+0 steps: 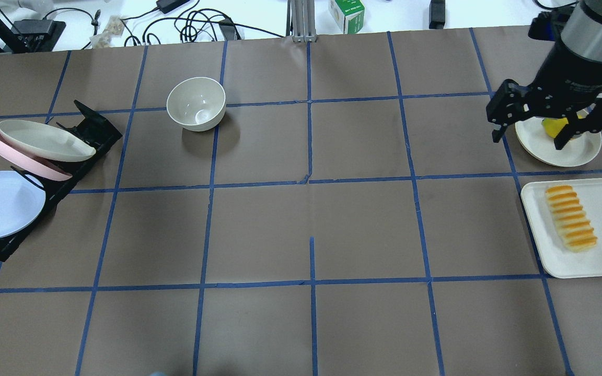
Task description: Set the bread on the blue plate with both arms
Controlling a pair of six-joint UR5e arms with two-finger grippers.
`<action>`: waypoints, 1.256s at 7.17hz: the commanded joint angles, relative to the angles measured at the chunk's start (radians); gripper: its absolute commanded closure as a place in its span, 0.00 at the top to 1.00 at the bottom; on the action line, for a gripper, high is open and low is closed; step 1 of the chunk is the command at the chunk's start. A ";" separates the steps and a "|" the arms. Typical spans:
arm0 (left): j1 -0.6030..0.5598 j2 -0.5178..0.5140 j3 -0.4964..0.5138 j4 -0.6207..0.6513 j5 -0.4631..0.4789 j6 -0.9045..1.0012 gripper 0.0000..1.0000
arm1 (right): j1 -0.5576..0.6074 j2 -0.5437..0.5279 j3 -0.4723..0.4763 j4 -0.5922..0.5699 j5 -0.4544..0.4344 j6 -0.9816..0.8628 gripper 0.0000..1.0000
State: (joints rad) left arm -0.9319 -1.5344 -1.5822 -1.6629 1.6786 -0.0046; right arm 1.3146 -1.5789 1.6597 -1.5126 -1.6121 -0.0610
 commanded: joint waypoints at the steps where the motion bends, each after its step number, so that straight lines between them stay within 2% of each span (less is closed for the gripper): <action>1: 0.180 -0.062 -0.098 0.196 0.000 0.000 1.00 | -0.133 0.036 0.134 -0.254 -0.101 -0.188 1.00; 2: 0.209 -0.100 -0.158 0.333 0.001 0.000 1.00 | -0.200 0.040 0.196 -0.334 -0.101 -0.335 1.00; 3: 0.225 -0.148 -0.194 0.459 0.001 0.003 1.00 | -0.259 0.049 0.237 -0.375 -0.089 -0.396 1.00; 5: 0.245 -0.241 -0.191 0.534 0.006 0.150 1.00 | -0.316 0.138 0.275 -0.493 -0.094 -0.463 1.00; 6: 0.248 -0.275 -0.193 0.607 0.066 0.170 1.00 | -0.345 0.169 0.279 -0.509 -0.088 -0.511 1.00; 7: 0.248 -0.305 -0.188 0.661 0.116 0.185 0.86 | -0.348 0.198 0.285 -0.509 -0.085 -0.510 1.00; 8: 0.248 -0.340 -0.188 0.664 0.110 0.172 0.91 | -0.350 0.224 0.288 -0.547 -0.085 -0.513 1.00; 9: 0.246 -0.366 -0.188 0.673 0.107 0.170 0.91 | -0.351 0.247 0.296 -0.572 -0.085 -0.511 1.00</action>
State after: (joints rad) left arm -0.6850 -1.8655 -1.7709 -1.0061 1.7821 0.1676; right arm 0.9668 -1.3618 1.9481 -2.0529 -1.6972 -0.5700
